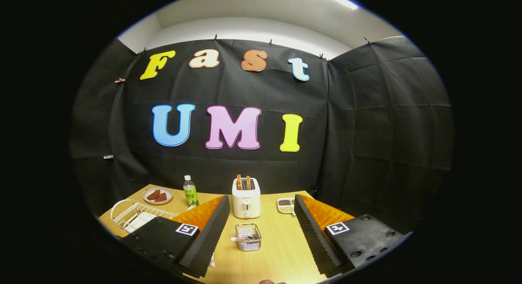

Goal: Take the plate from the dish rack, then take the spoon from the basket and place it into the plate.

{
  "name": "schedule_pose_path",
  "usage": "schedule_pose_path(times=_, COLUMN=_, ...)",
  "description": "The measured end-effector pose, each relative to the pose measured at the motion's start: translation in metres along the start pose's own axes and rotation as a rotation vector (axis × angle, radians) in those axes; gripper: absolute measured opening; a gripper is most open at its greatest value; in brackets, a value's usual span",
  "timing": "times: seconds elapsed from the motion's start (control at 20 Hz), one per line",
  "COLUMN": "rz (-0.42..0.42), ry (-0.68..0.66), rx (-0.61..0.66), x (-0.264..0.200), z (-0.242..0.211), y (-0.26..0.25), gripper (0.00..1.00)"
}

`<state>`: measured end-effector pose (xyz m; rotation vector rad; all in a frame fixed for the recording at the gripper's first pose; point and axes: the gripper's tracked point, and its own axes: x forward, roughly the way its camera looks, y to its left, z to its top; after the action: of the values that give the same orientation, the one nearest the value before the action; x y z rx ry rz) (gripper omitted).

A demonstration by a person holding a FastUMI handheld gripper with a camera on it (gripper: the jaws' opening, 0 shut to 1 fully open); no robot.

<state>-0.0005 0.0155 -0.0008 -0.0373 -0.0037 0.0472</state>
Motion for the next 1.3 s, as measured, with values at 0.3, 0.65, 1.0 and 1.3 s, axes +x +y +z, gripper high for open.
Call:
schedule_pose_path(times=0.3, rz=0.042, ry=-0.014, rx=0.003, x=0.001, z=0.004, y=0.013, gripper=0.97)
schedule_pose_path(times=0.65, rz=0.074, ry=0.011, rx=0.015, x=0.014, z=0.003, y=0.025, gripper=0.97)
schedule_pose_path(times=1.0, rz=0.166, ry=0.173, rx=0.042, x=0.041, z=-0.017, y=0.06, gripper=0.98)
schedule_pose_path(times=1.3, rz=0.282, ry=0.312, rx=0.063, x=0.068, z=-0.031, y=0.115, gripper=0.99)
